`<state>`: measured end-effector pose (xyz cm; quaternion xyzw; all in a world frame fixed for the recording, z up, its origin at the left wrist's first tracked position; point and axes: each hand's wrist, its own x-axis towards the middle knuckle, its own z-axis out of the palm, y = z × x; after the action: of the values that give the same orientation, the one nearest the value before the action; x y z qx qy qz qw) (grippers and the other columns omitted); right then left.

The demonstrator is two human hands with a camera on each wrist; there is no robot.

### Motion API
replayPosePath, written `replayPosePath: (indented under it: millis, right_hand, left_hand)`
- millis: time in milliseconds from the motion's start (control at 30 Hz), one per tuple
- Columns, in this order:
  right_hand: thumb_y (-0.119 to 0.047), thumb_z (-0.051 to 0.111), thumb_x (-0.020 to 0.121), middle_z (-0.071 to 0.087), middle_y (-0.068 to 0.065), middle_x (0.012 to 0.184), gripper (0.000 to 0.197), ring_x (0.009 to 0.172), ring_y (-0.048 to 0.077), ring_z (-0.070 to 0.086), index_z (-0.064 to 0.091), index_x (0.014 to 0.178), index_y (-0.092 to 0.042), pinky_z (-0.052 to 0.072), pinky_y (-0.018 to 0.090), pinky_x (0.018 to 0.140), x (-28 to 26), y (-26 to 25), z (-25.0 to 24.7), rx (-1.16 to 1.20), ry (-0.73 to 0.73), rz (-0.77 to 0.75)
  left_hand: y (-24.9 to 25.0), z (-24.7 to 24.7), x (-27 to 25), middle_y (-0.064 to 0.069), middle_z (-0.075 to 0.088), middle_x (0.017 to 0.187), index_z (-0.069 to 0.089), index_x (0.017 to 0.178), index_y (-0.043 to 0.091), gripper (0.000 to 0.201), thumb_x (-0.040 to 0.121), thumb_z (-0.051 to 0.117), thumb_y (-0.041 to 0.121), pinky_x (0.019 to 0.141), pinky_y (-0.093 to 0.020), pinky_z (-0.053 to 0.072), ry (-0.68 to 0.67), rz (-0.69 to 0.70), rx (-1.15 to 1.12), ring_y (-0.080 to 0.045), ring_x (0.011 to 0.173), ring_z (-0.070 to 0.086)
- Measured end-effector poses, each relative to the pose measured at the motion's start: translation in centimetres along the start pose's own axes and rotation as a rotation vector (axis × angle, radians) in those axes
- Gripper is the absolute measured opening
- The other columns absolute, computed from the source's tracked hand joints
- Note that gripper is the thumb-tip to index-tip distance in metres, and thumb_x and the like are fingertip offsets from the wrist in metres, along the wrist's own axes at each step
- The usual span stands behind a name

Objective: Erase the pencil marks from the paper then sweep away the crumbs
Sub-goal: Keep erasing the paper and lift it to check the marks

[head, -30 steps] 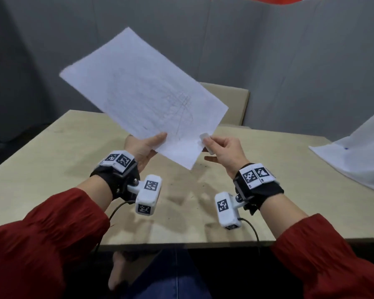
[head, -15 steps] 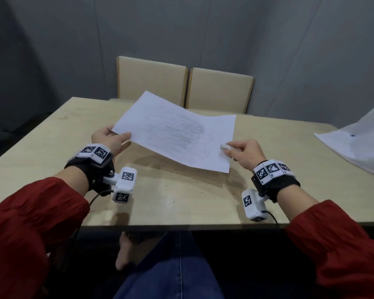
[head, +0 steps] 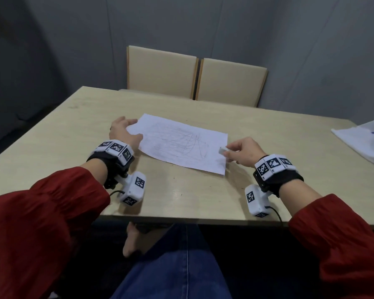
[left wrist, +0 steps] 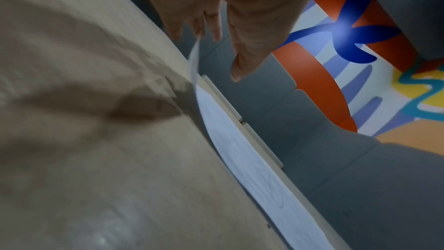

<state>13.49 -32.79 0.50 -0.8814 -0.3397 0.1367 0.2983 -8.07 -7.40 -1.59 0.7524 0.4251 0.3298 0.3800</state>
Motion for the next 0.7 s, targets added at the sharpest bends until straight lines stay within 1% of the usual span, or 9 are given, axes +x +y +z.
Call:
replayPosePath:
  millis: [100,167,233,267,333,433,500,600,700]
  right_hand:
    - [-0.038,0.066,0.086,0.056,0.002,0.069,0.044,0.066,0.015,0.046,0.069,0.090,0.005,0.042,0.029,0.066,-0.1,-0.6,0.9,-0.102,-0.092,-0.025]
    - [-0.038,0.063,0.088,0.052,0.004,0.069,0.045,0.065,0.016,0.044,0.066,0.089,0.008,0.038,0.027,0.063,0.1,-1.0,1.2,-0.146,-0.087,-0.026]
    - [-0.035,0.060,0.091,0.058,0.005,0.069,0.040,0.063,0.017,0.052,0.067,0.084,0.003,0.040,0.026,0.062,0.3,-1.6,1.3,-0.227,-0.099,-0.039]
    - [-0.033,0.058,0.093,0.060,0.005,0.071,0.035,0.065,0.019,0.057,0.067,0.083,-0.001,0.041,0.026,0.062,0.4,-1.9,1.5,-0.278,-0.119,-0.047]
    - [-0.029,0.054,0.095,0.065,0.010,0.082,0.029,0.079,0.026,0.061,0.067,0.089,-0.004,0.040,0.027,0.065,0.5,-2.4,1.9,-0.387,-0.147,-0.072]
    - [-0.026,0.051,0.097,0.067,0.014,0.102,0.029,0.096,0.029,0.059,0.066,0.103,-0.002,0.040,0.029,0.072,0.8,-3.2,2.5,-0.493,-0.179,-0.118]
    - [-0.027,0.051,0.097,0.065,0.013,0.107,0.030,0.096,0.027,0.057,0.065,0.107,-0.002,0.042,0.030,0.076,0.9,-3.6,2.8,-0.524,-0.204,-0.135]
    - [-0.028,0.053,0.096,0.064,0.010,0.107,0.023,0.092,0.025,0.055,0.066,0.104,-0.010,0.045,0.031,0.078,1.3,-3.7,3.2,-0.526,-0.171,-0.121]
    - [-0.028,0.055,0.094,0.063,0.010,0.105,0.014,0.095,0.029,0.058,0.061,0.090,-0.016,0.048,0.034,0.081,1.7,-3.8,3.7,-0.548,-0.145,-0.102]
  left_hand:
    - [0.3,0.3,-0.3,0.003,0.035,0.152,0.062,0.125,0.023,0.045,0.083,0.067,0.009,0.117,-0.037,0.022,-0.004,0.078,0.104,-0.020,0.139,0.034]
    - [0.5,0.4,-0.5,0.007,0.039,0.150,0.063,0.124,0.028,0.045,0.082,0.066,0.011,0.119,-0.044,0.016,-0.032,0.122,0.174,-0.019,0.138,0.035]
    - [0.9,0.7,-0.6,0.007,0.040,0.150,0.063,0.124,0.026,0.043,0.084,0.064,0.010,0.117,-0.036,0.022,-0.133,0.178,0.194,-0.018,0.136,0.040]
    - [1.1,1.0,-0.7,0.006,0.040,0.150,0.062,0.126,0.024,0.043,0.086,0.063,0.010,0.113,-0.030,0.026,-0.210,0.208,0.227,-0.018,0.135,0.041]
    - [1.5,1.6,-0.9,0.006,0.037,0.153,0.059,0.132,0.023,0.044,0.089,0.061,0.012,0.107,-0.024,0.029,-0.390,0.238,0.351,-0.017,0.136,0.041]
    - [1.7,2.6,-1.0,0.004,0.030,0.157,0.051,0.139,0.024,0.046,0.094,0.059,0.024,0.109,-0.026,0.028,-0.586,0.204,0.500,-0.022,0.137,0.041]
    - [1.8,3.0,-1.1,0.002,0.021,0.160,0.040,0.147,0.023,0.050,0.098,0.052,0.032,0.114,-0.031,0.022,-0.646,0.190,0.570,-0.025,0.142,0.032]
    - [1.7,3.4,-1.2,-0.002,0.009,0.163,0.024,0.154,0.019,0.055,0.104,0.038,0.036,0.116,-0.032,0.015,-0.710,0.189,0.679,-0.027,0.148,0.016]
    - [1.5,3.5,-1.3,-0.002,0.005,0.163,0.025,0.153,0.018,0.055,0.104,0.035,0.039,0.117,-0.033,0.014,-0.720,0.200,0.771,-0.027,0.149,0.011]
